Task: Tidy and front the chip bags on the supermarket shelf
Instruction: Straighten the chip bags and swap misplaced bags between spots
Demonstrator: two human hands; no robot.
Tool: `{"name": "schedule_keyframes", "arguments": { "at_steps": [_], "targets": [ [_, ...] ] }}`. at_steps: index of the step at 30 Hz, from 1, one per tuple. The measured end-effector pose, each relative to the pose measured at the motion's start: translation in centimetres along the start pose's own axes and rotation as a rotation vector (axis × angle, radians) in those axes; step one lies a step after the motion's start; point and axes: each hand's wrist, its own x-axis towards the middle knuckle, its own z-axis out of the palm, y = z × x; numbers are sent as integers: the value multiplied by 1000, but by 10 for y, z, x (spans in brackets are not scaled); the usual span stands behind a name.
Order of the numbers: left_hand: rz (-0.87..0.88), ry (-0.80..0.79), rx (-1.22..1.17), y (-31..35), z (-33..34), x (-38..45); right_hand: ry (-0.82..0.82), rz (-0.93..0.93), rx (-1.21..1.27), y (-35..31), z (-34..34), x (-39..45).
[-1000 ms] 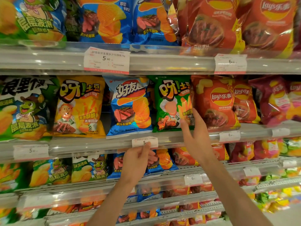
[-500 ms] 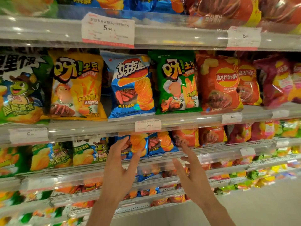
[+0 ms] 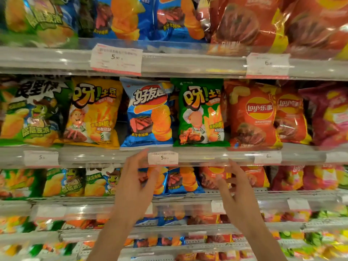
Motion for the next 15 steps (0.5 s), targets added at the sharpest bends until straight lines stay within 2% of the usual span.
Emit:
{"name": "schedule_keyframes", "arguments": {
  "at_steps": [5, 10, 12, 15],
  "targets": [
    [109, -30, 41, 43, 27, 37, 86, -118, -53, -19, -41, 47],
    [169, -56, 114, 74, 60, 83, 82, -243, -157, -44, -54, 100],
    [173, -48, 170, 79, 72, 98, 30, -229, -124, -49, -48, 121],
    [124, -69, 284, 85, 84, 112, -81, -115, 5, -53, -37, 146]
  ]
}}
